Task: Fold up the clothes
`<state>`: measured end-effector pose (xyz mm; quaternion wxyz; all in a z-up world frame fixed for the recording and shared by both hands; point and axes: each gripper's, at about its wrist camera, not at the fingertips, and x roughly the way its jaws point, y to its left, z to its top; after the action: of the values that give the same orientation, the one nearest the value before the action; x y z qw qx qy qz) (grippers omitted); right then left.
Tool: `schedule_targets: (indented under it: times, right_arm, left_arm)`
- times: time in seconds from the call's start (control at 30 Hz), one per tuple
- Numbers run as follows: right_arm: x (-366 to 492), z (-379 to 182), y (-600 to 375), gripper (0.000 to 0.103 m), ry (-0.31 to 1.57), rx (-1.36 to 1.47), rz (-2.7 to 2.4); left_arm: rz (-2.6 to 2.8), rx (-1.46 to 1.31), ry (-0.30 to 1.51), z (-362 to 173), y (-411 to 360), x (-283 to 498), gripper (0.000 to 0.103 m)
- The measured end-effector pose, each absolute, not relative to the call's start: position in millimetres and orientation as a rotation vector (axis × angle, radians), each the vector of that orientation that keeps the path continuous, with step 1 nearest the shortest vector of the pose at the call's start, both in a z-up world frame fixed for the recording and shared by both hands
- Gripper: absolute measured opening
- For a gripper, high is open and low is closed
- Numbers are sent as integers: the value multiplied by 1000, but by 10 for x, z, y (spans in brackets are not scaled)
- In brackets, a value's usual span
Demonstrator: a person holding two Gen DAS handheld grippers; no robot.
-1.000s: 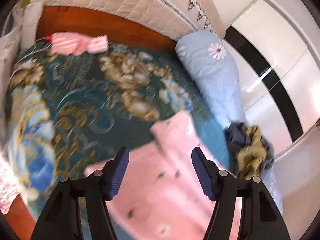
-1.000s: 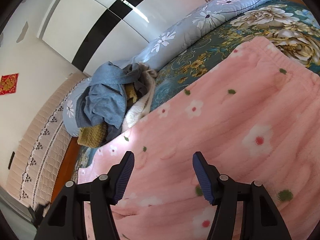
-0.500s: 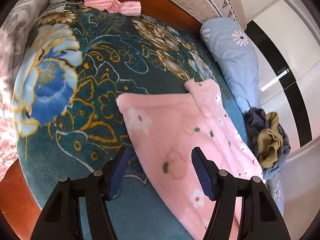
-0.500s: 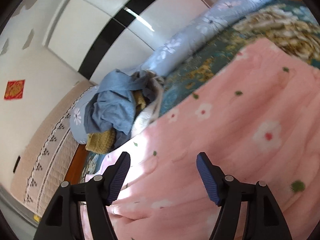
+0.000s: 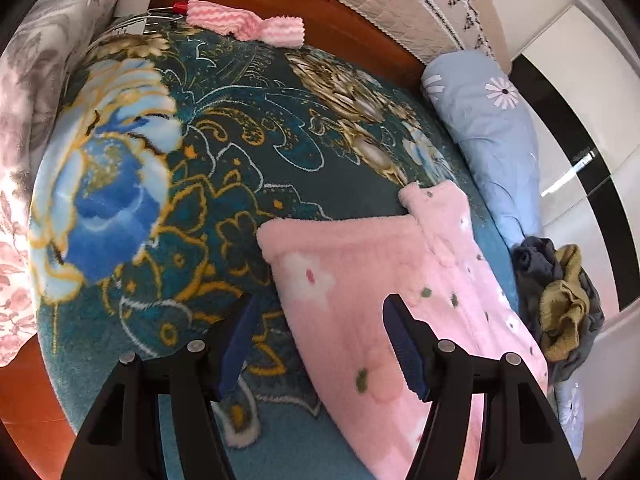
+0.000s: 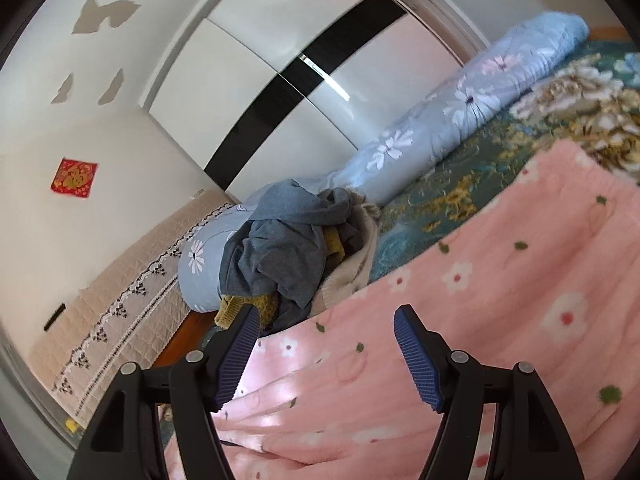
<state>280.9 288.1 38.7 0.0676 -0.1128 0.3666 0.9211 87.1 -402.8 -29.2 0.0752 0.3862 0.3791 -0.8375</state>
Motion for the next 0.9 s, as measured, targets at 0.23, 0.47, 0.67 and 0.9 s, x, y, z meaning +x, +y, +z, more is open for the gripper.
schedule_targets:
  times: [0.23,0.47,0.67,0.9]
  right_arm:
    - [2757,407,2662,73,940,-362,2833]
    - [2648,326,2774,76,1012,-529,2705]
    - [2979,713,3010,76,1019,-582,2661]
    - [3925,1133,3671,76,1090,-585,2466]
  left_arm:
    - [-2500,1135,1222,-350,-4007,801,66]
    - [-2511,1079,1298,-380,-4047,869,64]
    - [-2487,1091,1385,-426,-4174,855,47]
    - [-2459,1098,1391,-459,-4220,847,34]
